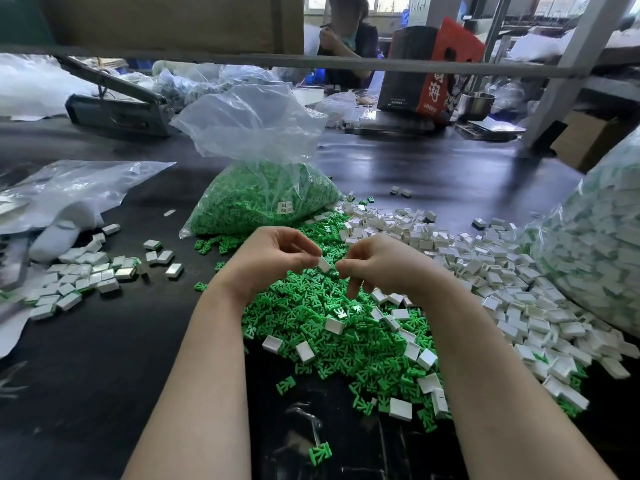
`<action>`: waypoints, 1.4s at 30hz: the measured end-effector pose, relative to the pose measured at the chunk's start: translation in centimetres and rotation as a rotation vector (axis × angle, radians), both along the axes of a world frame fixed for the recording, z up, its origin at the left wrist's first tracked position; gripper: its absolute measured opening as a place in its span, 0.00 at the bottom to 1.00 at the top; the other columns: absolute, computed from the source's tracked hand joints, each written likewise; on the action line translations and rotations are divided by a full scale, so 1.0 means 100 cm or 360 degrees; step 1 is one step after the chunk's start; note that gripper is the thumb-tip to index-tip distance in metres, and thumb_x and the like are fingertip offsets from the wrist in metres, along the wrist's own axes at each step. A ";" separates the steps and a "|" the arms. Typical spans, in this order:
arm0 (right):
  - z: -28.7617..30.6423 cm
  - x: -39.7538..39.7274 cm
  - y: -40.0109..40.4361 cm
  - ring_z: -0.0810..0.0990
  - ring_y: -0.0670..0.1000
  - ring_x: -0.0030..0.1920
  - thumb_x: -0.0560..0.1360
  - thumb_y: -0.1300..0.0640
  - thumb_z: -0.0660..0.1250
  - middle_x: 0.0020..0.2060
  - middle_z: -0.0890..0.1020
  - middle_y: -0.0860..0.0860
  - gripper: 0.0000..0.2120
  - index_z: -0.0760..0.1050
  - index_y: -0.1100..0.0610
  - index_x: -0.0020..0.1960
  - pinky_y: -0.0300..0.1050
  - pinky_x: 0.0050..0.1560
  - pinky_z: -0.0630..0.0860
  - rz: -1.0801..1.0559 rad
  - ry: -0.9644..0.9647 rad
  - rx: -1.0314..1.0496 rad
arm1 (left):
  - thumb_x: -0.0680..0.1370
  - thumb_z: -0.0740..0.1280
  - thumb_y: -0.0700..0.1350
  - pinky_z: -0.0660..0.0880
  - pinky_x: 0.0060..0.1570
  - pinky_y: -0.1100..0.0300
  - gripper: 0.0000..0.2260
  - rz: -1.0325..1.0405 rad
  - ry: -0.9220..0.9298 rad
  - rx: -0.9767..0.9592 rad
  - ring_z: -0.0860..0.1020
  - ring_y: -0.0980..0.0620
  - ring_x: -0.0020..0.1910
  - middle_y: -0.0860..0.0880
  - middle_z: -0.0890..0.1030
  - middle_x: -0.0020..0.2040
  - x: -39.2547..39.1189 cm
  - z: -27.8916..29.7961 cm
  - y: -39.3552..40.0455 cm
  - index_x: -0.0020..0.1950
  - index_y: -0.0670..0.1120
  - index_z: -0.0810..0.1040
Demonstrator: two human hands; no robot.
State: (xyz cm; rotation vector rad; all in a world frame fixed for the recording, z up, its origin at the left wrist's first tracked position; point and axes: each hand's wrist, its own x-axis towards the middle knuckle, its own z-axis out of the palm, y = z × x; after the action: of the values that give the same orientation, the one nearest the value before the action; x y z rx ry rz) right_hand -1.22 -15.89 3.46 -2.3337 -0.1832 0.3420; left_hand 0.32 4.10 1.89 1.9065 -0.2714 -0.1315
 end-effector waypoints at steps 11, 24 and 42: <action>-0.020 0.006 0.011 0.81 0.48 0.42 0.78 0.52 0.68 0.50 0.83 0.48 0.05 0.81 0.46 0.51 0.47 0.47 0.80 -0.0217 -0.0564 -0.0313 | 0.75 0.72 0.41 0.73 0.40 0.61 0.02 0.0314 -0.0055 0.0284 0.79 0.53 0.41 0.47 0.83 0.42 0.007 -0.012 0.003 0.46 0.48 0.83; -0.042 0.006 0.029 0.78 0.52 0.52 0.78 0.56 0.68 0.50 0.79 0.51 0.06 0.80 0.51 0.54 0.48 0.54 0.78 -0.0059 -0.0903 -0.0573 | 0.76 0.71 0.42 0.71 0.38 0.61 0.02 0.0327 -0.0112 0.0409 0.77 0.54 0.38 0.49 0.81 0.39 0.009 -0.019 -0.005 0.46 0.48 0.83; 0.014 -0.012 0.014 0.84 0.43 0.45 0.72 0.56 0.75 0.43 0.86 0.47 0.05 0.83 0.51 0.48 0.39 0.52 0.79 0.0764 0.0145 0.0195 | 0.77 0.70 0.41 0.73 0.39 0.61 0.04 0.0348 -0.0118 0.0376 0.78 0.53 0.40 0.47 0.82 0.40 0.010 -0.021 0.000 0.43 0.50 0.83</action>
State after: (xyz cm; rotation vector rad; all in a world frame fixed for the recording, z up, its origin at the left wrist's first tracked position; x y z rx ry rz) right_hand -2.42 -14.54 4.84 -2.1278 -0.7037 0.6499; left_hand 1.37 4.11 -0.21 2.1646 -0.0982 0.0563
